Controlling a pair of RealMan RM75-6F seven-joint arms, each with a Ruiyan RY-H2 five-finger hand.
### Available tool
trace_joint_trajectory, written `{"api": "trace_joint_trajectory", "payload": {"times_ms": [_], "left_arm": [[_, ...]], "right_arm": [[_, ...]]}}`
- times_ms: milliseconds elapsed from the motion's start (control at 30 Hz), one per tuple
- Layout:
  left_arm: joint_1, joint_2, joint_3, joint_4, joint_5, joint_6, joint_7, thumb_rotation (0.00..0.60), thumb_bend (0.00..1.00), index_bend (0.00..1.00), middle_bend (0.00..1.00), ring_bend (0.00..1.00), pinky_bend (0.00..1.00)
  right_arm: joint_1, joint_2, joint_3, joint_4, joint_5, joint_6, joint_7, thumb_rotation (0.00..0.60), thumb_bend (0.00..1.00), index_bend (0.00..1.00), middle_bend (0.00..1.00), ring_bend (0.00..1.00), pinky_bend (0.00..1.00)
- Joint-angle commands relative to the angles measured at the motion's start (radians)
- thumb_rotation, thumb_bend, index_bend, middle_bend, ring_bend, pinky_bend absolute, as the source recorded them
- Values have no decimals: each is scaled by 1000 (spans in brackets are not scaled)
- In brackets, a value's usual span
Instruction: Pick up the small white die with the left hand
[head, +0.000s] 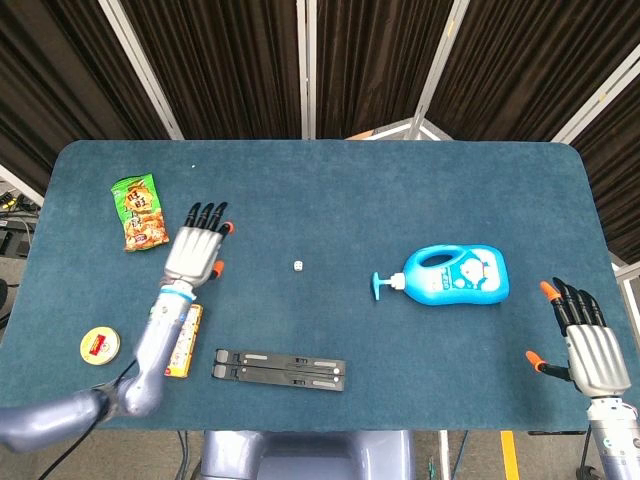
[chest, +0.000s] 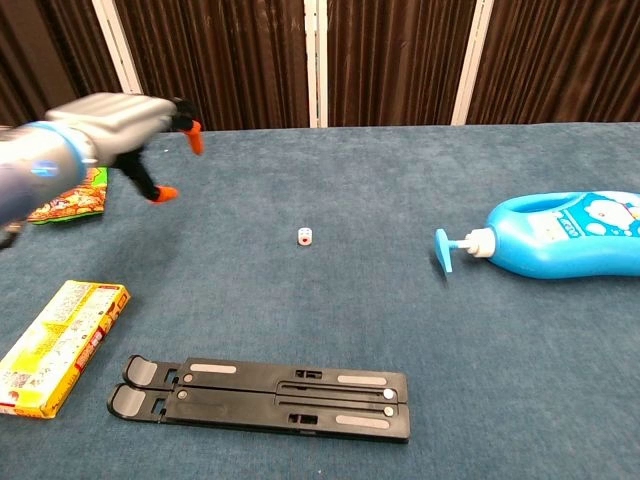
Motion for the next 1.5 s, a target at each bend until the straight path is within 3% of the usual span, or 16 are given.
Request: {"api": "trace_joint_trajectory", "payload": {"times_ms": [33,267,700,1500], "left_arm": [[-84,-76,-26,78,-85,-33,52,600,330,336,0,0,0],[-187,-176,-26,182,-160,-35,97,600,334,393,0,0,0],[-327,-322,-29,346,-295,-73,165,600,359,304,0,0,0],[-405,-398,-17,483,-399,-120,161,600,391,351,0,0,0]], "right_arm": [[-2,2,3,2,6,0,7,600,81,0,0,0,0],[-4,9,8,6,15,-2,23,600,80,0,0,0,0],[-4,26,4,-8,-3,-2,58,600,80,0,0,0,0],[-8,32,-2,-17,-22,9,64,600,79,0,0,0,0]]}}
